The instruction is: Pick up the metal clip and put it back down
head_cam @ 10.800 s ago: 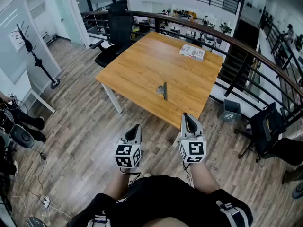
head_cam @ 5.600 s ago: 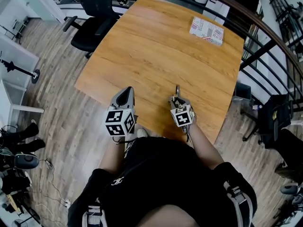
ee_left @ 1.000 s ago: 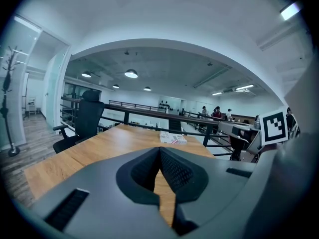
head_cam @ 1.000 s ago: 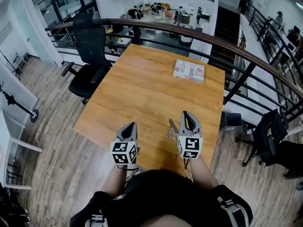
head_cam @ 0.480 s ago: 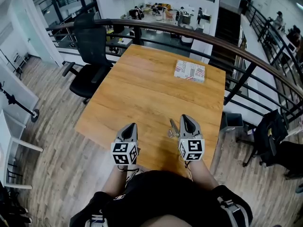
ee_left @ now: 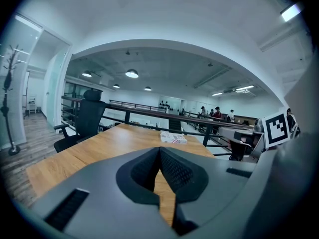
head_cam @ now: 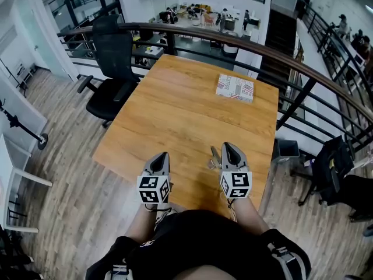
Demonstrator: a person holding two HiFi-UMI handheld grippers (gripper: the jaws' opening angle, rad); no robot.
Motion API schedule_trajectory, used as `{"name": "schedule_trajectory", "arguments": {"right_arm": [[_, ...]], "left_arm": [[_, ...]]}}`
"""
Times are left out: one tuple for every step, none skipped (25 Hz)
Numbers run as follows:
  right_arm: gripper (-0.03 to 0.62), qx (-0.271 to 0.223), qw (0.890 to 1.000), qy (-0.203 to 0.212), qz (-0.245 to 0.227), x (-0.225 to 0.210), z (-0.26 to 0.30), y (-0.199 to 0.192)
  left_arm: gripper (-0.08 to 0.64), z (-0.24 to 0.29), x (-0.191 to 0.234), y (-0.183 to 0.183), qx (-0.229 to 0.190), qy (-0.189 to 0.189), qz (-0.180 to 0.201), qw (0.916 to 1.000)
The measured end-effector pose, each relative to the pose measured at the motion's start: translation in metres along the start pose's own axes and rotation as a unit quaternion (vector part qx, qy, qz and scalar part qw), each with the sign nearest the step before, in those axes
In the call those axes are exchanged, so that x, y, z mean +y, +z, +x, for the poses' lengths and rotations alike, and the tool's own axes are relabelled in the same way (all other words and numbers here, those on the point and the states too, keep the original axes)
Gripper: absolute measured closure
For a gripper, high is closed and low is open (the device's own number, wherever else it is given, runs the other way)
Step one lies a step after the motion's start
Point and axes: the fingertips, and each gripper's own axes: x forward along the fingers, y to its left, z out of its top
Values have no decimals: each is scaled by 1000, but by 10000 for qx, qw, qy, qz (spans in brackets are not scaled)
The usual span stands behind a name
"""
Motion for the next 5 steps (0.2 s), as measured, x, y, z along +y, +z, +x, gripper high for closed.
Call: {"name": "schedule_trajectory", "arguments": {"right_arm": [[578,2,10000,-2,-1,2,0,0],[578,1,10000,-4,0,4,-1,0],[578,-5,10000,-5,3,6,-2,0],[578,-12,10000,-6,5,8,-2,0],[578,-19,10000,-7,7,10,-3,1]], "left_arm": [[546,-1,1,0,-1,-8,1,10000],[546,-3,2,-1,-4,-14,1,10000],[546,-4,4,-1,-8,-20,0,10000],[546,-6,5,-1,-13,-27,-2,10000],[546,-7,6,-1,-18,-33,-3,10000]]}}
